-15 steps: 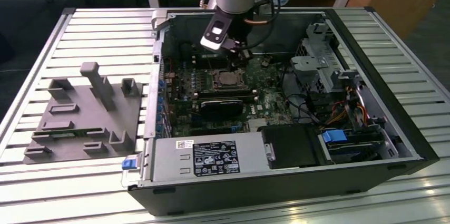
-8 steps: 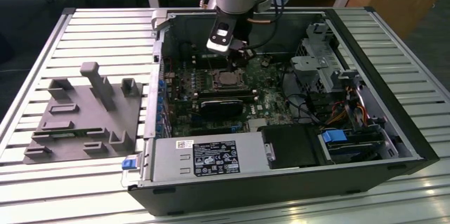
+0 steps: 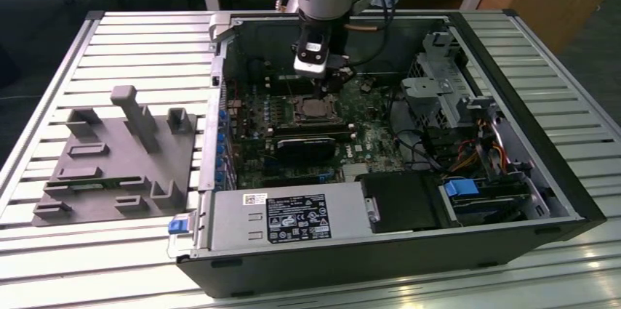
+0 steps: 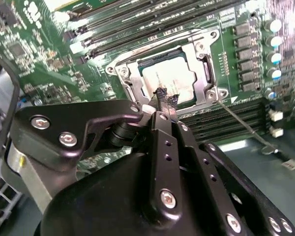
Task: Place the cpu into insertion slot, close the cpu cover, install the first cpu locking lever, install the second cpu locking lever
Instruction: 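Close the cpu cover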
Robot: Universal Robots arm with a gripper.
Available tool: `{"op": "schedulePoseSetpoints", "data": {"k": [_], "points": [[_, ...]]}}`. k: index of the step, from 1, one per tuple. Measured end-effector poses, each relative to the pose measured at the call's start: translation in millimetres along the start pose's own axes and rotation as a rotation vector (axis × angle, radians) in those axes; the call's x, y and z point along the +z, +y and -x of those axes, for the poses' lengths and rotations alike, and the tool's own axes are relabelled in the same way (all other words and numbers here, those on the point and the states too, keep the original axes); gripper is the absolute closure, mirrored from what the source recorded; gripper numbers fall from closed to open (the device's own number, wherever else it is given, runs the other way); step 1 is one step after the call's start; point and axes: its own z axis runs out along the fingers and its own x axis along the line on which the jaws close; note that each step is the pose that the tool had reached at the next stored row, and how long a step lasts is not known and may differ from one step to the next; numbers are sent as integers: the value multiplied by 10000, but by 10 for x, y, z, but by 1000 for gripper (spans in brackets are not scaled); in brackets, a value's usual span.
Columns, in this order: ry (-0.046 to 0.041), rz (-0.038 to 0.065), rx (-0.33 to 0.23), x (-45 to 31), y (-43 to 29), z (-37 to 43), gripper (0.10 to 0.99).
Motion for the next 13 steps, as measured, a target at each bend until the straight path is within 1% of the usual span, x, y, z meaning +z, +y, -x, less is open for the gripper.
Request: {"op": "schedulePoseSetpoints", "data": {"k": [13], "points": [[42,29,-2362,8,-1,0,984]]}}
